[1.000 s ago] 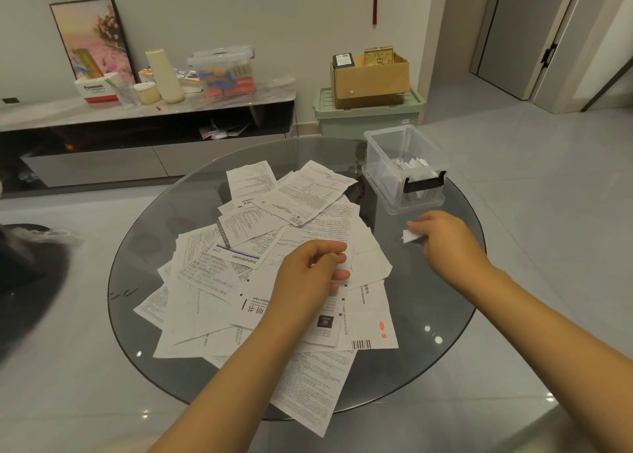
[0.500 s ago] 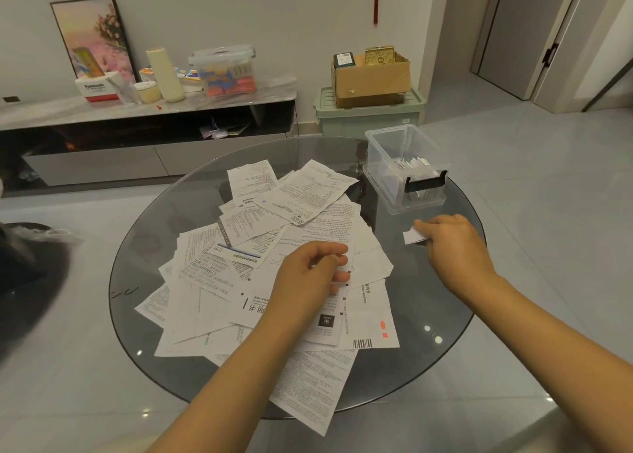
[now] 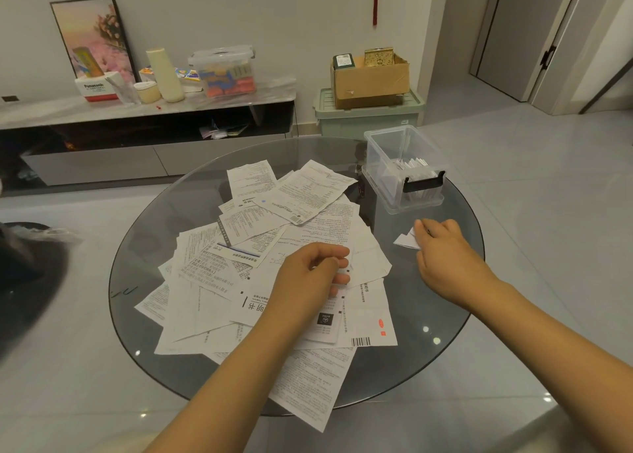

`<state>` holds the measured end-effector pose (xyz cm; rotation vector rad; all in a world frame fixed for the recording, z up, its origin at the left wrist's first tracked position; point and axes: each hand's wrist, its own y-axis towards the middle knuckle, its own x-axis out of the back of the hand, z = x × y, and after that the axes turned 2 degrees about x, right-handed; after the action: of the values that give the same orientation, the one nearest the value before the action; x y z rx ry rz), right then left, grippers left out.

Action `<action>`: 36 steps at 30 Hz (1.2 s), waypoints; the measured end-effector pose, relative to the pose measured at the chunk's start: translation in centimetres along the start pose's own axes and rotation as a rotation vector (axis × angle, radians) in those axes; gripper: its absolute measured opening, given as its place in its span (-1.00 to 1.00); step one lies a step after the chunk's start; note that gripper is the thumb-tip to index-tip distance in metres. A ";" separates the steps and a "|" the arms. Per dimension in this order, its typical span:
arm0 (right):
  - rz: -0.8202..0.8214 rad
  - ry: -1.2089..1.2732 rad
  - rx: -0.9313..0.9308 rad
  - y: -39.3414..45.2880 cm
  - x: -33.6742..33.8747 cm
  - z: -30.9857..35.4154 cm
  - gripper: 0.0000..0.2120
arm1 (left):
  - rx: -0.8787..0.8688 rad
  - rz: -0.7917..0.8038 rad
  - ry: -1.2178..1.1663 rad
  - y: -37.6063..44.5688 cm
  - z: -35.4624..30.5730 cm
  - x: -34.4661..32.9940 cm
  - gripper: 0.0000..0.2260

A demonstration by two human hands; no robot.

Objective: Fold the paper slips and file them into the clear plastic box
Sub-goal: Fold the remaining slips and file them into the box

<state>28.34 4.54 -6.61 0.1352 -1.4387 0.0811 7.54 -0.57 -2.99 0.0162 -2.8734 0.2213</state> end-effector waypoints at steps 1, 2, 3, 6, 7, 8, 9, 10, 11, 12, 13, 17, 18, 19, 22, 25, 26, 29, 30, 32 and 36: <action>-0.003 -0.009 -0.001 0.1 0.0 0.0 -0.52 | -0.001 0.001 0.004 0.0 0.1 0.0 -0.78; -0.004 -0.017 -0.006 0.1 0.0 0.0 -0.50 | -0.002 0.002 0.008 0.0 0.1 0.0 -0.78; 0.000 -0.026 -0.009 0.2 0.0 0.1 -0.48 | -0.004 0.001 0.010 0.0 0.1 0.0 -0.78; 0.051 -0.080 -0.006 0.3 0.2 0.2 -0.41 | -0.010 0.003 0.034 -0.1 0.2 0.0 -0.78; 0.069 -0.096 0.000 0.4 0.3 0.2 -0.39 | -0.012 0.002 0.046 0.0 0.3 0.0 -0.78; 0.085 -0.105 0.008 0.4 0.4 0.1 -0.38 | -0.016 0.003 0.057 0.1 0.3 0.0 -0.78; 0.097 -0.106 0.017 0.4 0.5 0.0 -0.36 | -0.034 0.004 0.079 0.1 0.4 -0.1 -0.78; 0.108 -0.100 0.026 0.5 0.6 -0.1 -0.35 | -0.077 0.008 0.134 0.3 0.6 -0.4 -0.78; 0.120 -0.089 0.037 0.4 0.7 -0.2 -0.34 | -0.135 0.011 0.220 0.3 0.6 -0.7 -0.78; 0.122 -0.073 0.036 0.4 0.6 -0.1 -0.34 | -0.203 0.026 0.313 0.4 0.5 -1.1 -0.78; 0.117 -0.059 0.033 0.3 0.7 -0.2 -0.33 | -0.263 0.045 0.396 0.9 0.3 -1.8 -0.78; 0.112 -0.037 0.059 0.5 0.8 -0.3 -0.36 | -0.419 0.150 0.730 4.5 0.1 -4.8 -0.73; 0.118 -0.032 0.060 0.4 1.1 -0.8 -0.37 | -0.440 0.173 0.805 5.4 -0.2 -5.8 -0.73; 0.123 -0.016 0.068 0.5 1.2 -0.8 -0.38 | -0.442 0.186 0.856 6.1 -0.2 -6.2 -0.75; 0.111 0.046 0.070 0.8 1.2 -2.2 -0.42 | -0.478 0.178 0.834 7.5 -0.7 -7.9 -0.80; 0.088 0.272 -0.004 1.0 1.2 -3.2 -0.42 | -0.536 0.157 0.756 7.7 -0.6 -8.8 -0.83; 0.092 0.331 -0.013 1.0 1.3 -3.4 -0.41 | -0.557 0.157 0.749 7.6 -0.6 -9.1 -0.83; 0.106 0.417 0.010 1.1 1.8 -3.7 -0.46 | -0.562 0.168 0.743 7.6 -0.7 -9.9 -0.81; 0.108 0.438 0.042 1.0 2.0 -3.8 -0.50 | -0.544 0.180 0.749 7.8 -0.8 -10.0 -0.80; 0.111 0.452 0.104 0.8 2.1 -3.7 -0.59 | -0.501 0.216 0.764 8.2 -1.5 -9.9 -0.81; 0.080 0.281 0.113 0.2 1.6 -3.3 -0.66 | -0.388 0.286 0.795 8.9 -3.3 -9.6 -0.89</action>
<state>31.79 5.21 -5.48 0.1530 -1.1586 0.2382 17.40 8.62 -3.64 -0.4491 -2.0673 -0.2361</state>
